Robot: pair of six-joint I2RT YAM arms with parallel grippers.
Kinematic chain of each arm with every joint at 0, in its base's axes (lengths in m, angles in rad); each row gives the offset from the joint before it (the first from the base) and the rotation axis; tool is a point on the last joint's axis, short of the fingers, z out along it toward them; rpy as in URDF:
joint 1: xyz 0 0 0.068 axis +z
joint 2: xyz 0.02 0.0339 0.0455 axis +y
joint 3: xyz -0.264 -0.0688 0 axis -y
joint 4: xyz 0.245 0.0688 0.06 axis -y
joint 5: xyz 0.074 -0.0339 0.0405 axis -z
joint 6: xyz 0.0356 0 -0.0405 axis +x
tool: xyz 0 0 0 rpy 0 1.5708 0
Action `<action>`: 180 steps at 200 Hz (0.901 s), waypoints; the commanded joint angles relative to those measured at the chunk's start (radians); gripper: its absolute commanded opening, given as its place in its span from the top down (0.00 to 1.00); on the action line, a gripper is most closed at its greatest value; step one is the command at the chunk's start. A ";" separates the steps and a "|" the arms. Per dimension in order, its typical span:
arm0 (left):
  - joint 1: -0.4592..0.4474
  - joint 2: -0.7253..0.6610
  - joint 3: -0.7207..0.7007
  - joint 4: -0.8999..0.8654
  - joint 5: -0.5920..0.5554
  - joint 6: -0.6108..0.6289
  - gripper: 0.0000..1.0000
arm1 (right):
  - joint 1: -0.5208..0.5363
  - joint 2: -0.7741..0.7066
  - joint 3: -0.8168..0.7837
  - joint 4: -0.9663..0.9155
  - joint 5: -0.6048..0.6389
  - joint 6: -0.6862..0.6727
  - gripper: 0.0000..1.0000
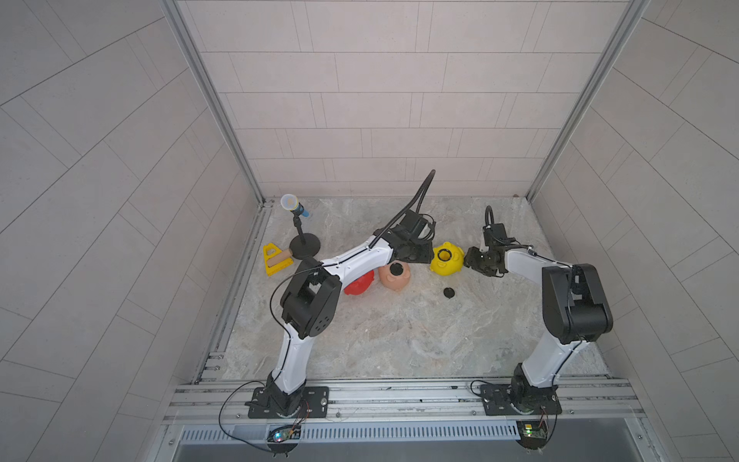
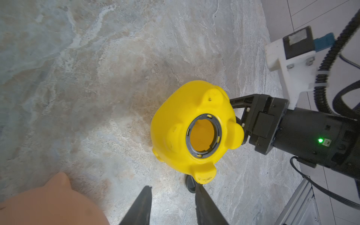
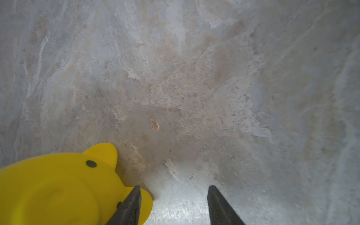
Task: Close piggy banks
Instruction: Adjust the piggy bank at the center of the board.
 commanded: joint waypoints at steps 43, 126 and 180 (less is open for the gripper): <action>0.008 -0.040 -0.014 0.016 -0.002 0.011 0.58 | -0.008 0.040 0.050 -0.008 -0.001 0.003 0.44; 0.026 -0.043 -0.034 0.084 -0.013 0.021 0.52 | -0.029 -0.135 -0.096 -0.008 0.036 0.002 0.42; 0.027 -0.008 0.022 0.088 0.013 0.015 0.49 | -0.025 -0.275 -0.223 0.008 -0.013 0.013 0.42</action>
